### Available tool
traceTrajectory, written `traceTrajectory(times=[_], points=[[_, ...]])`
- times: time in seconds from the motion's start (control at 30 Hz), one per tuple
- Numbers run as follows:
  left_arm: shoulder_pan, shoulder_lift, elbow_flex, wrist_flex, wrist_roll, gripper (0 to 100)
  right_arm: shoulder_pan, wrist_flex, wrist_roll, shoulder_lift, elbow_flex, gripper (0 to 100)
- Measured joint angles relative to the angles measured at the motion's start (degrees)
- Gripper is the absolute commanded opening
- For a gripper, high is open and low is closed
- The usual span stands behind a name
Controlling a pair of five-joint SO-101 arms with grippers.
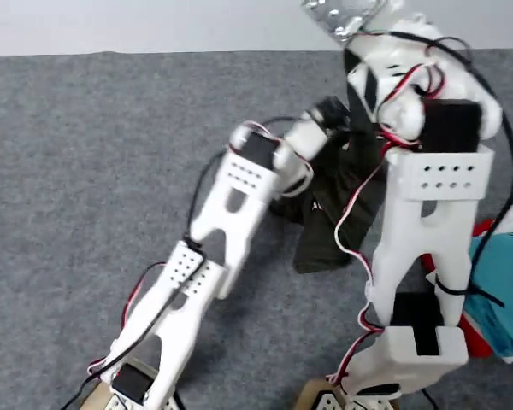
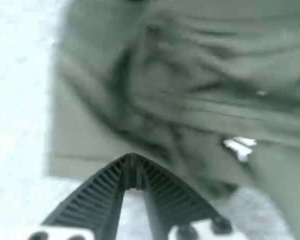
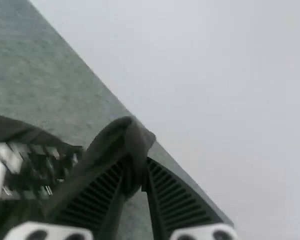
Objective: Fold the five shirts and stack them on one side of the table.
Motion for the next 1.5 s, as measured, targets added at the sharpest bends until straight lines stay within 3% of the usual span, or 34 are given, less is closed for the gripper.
traceTrajectory(times=[0.3, 0.83, 0.97, 1.27, 1.5], points=[[-5.7, -15.3, 0.0, 0.1, 2.5, 0, 4.9, -0.3, 0.0, 0.0, 0.0, 1.0], [-5.0, -19.1, 0.0, 0.4, 2.9, 0, 9.2, -0.3, 0.0, -0.2, 0.0, 1.0], [-5.2, -20.6, 0.0, 0.4, 6.2, 0, 10.4, -0.3, 0.0, -0.2, 0.0, 0.9], [0.2, -9.1, 0.0, -1.1, 17.2, 18, 13.5, 0.4, -14.7, -0.2, 0.0, 0.9], [0.8, -0.5, 0.0, -8.5, 22.5, 20, 14.4, 7.2, -19.9, -0.2, 0.0, 0.9]])
